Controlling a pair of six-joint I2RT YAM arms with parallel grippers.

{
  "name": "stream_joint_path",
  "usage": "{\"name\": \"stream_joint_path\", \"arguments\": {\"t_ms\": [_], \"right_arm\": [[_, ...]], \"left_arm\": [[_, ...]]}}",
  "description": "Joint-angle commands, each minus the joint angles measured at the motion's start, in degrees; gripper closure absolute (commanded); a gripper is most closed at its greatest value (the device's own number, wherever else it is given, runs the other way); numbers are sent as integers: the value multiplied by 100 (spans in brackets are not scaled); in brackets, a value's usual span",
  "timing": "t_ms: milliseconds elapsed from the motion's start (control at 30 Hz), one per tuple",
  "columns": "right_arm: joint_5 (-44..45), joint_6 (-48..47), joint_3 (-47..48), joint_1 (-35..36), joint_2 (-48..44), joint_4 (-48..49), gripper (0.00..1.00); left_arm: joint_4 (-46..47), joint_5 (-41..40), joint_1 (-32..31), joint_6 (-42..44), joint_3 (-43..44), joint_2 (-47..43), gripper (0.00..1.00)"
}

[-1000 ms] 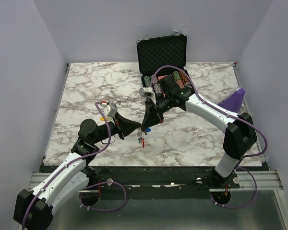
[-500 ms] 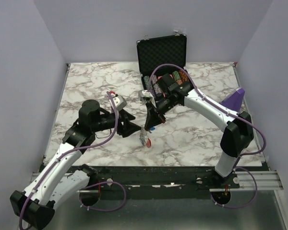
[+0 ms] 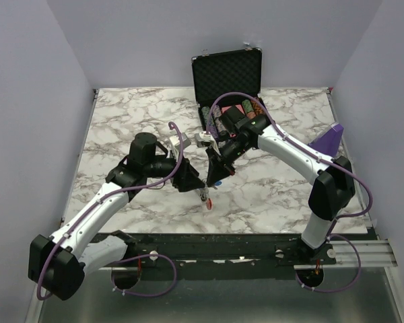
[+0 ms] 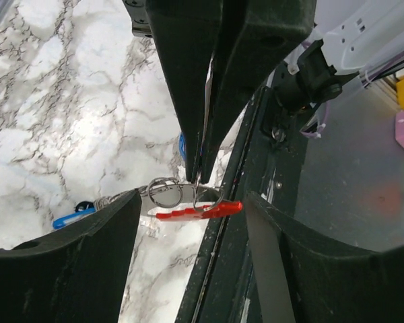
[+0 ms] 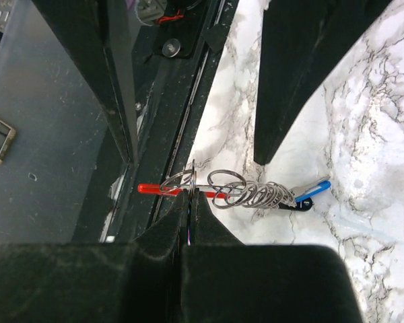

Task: Put the keys on the keyring

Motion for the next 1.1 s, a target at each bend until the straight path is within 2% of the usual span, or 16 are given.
{"name": "stream_joint_path", "arguments": {"t_ms": [0, 400, 700, 1067], "right_arm": [[-130, -149, 185, 57, 99, -196, 99], [-192, -141, 185, 75, 125, -196, 99], [-236, -44, 168, 66, 125, -126, 99], [-297, -53, 141, 75, 152, -134, 99]], "left_arm": [[1047, 466, 37, -437, -271, 72, 31], [1198, 440, 11, -490, -333, 291, 63], [644, 458, -7, -209, -183, 353, 62], [749, 537, -42, -288, -104, 467, 67]]}}
